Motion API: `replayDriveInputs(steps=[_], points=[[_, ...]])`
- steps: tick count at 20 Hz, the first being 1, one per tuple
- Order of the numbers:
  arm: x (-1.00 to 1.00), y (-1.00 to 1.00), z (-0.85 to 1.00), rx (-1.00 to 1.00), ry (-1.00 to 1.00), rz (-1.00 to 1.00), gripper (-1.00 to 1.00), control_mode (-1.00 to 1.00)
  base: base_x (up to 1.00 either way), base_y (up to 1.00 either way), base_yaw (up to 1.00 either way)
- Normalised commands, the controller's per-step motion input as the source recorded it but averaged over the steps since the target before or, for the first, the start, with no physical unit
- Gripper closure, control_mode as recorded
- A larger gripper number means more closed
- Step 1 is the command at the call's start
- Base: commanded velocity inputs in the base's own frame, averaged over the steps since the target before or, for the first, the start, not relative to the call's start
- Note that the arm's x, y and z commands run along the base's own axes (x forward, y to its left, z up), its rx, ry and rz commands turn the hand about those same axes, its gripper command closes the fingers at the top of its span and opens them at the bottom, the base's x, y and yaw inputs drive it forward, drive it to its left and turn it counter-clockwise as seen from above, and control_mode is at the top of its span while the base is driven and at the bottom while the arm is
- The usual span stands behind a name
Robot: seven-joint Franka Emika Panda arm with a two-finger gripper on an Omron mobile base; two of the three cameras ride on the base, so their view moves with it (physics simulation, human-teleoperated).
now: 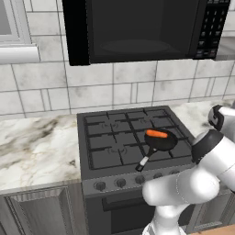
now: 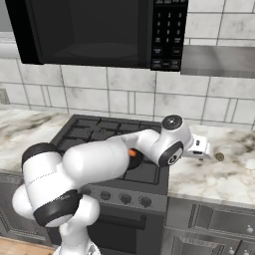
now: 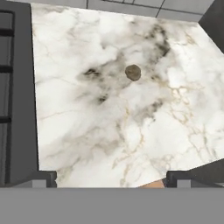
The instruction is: Put the carrot and garlic in the pan. Then turn on the front right burner and set the heat to medium.
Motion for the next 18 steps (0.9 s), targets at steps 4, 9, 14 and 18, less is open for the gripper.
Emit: replayDriveInputs(steps=[4, 9, 14, 18], points=[[0.0, -0.22, -0.04, 0.03, 0.0, -0.12, -1.0, -1.0, 0.0, 0.0, 0.0], [0.0, -0.06, -0.11, 0.05, -0.03, -0.05, -1.0, -1.0, 0.0, 0.0, 0.0], [0.0, -0.01, -0.13, 0.08, -0.05, 0.0, -1.0, -1.0, 0.0, 0.0, 0.0], [0.0, -0.09, -0.03, 0.05, -0.04, 0.0, -1.0, -1.0, 0.0, 0.0, 0.0]])
